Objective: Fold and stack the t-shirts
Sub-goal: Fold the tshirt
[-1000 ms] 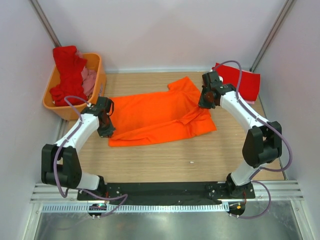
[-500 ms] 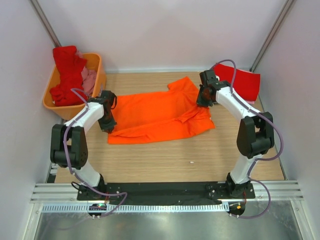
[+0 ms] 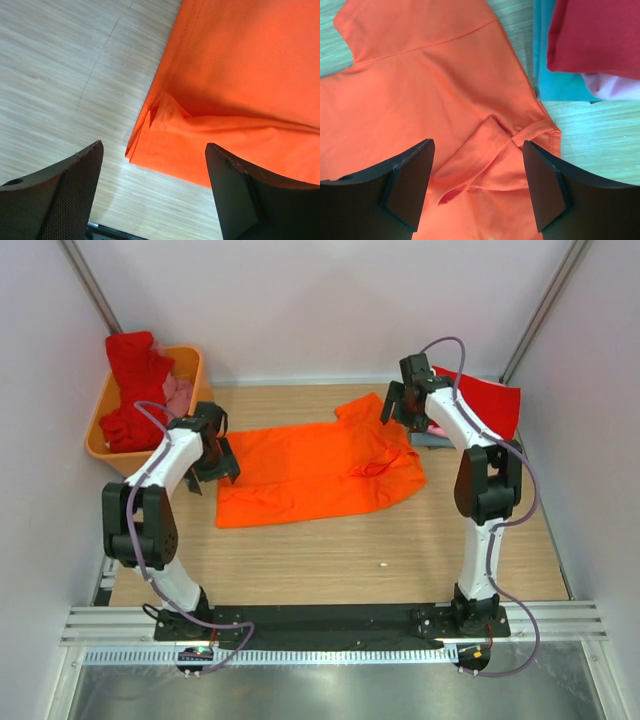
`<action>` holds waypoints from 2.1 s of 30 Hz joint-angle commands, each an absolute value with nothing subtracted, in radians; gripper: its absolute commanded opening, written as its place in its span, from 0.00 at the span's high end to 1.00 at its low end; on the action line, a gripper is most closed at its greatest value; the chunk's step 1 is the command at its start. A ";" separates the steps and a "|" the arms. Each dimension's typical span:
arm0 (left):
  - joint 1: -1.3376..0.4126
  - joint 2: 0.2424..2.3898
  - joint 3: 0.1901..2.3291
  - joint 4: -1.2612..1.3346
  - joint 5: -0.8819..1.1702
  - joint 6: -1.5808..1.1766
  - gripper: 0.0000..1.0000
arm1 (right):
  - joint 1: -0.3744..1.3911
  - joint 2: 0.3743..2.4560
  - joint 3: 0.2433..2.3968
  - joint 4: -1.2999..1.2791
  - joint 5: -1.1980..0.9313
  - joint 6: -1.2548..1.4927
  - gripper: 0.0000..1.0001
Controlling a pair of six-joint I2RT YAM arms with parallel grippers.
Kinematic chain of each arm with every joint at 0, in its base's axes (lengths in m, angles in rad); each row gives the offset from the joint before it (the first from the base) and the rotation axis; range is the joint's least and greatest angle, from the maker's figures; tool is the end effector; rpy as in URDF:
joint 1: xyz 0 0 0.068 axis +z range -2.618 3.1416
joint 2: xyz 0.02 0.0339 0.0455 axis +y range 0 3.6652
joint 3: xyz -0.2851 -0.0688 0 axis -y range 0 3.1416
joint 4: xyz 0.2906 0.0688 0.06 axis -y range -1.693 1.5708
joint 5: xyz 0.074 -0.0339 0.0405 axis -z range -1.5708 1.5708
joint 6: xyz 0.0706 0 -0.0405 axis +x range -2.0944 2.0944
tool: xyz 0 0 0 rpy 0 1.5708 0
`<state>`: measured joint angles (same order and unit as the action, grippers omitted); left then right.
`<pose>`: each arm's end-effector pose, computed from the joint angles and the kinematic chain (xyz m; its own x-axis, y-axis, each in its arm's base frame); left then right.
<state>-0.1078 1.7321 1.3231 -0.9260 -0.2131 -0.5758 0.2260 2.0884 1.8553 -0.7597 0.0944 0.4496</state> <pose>0.3890 -0.0271 0.1953 -0.8413 -0.4442 -0.3079 -0.4794 0.8764 0.0453 0.5243 0.1137 0.2317 -0.8103 0.2577 -0.5264 0.1990 0.9658 0.1663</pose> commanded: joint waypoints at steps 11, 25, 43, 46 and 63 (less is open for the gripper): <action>-0.175 1.336 0.999 -0.695 -0.020 -0.667 0.17 | 0.219 1.536 1.280 -0.597 0.075 0.486 0.16; -0.224 1.342 0.836 -0.535 0.008 -0.716 0.18 | 0.092 1.523 0.997 -0.306 -0.143 0.442 0.00; -0.225 1.353 0.807 -0.506 -0.051 -0.698 0.19 | 0.028 1.603 0.845 0.035 -0.362 0.489 0.00; -0.233 1.345 0.792 -0.502 -0.057 -0.698 0.20 | 0.021 1.556 0.795 0.110 -0.330 0.488 0.00; -0.250 1.327 0.736 -0.462 -0.069 -0.710 0.20 | 0.017 1.554 0.758 0.233 -0.340 0.566 0.00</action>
